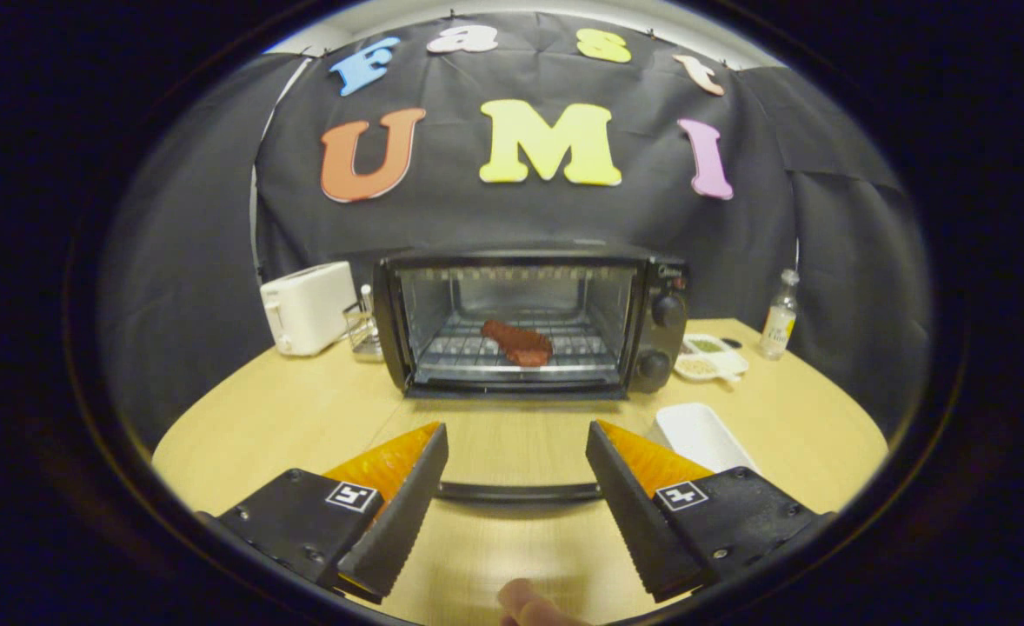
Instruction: Open the toaster oven, put the food inside, and close the toaster oven door.
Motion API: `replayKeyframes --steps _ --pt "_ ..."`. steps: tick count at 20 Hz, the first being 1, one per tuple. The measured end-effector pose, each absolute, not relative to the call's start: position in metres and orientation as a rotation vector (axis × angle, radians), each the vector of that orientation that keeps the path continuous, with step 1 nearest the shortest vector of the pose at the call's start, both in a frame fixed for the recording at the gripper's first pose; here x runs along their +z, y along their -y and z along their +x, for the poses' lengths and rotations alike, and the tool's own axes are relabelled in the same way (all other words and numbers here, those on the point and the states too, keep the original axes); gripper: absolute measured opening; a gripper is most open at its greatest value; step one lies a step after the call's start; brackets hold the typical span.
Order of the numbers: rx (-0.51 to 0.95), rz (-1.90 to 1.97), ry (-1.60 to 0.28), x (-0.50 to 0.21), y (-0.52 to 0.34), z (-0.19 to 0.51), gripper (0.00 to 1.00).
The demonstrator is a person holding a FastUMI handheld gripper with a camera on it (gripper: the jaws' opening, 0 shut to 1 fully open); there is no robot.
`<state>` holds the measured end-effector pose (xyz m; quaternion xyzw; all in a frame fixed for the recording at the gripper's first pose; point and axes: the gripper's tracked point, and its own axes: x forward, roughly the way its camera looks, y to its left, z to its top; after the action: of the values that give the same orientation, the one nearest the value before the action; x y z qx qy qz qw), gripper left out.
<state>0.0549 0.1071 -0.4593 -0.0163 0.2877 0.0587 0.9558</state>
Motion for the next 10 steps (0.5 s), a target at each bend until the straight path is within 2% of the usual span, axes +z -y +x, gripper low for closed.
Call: replayKeyframes --steps 7,10 --pt "0.082 -0.016 -0.782 -0.519 -0.101 0.037 1.00" --pt "0.079 -0.014 -0.793 -0.521 -0.102 0.038 1.00"
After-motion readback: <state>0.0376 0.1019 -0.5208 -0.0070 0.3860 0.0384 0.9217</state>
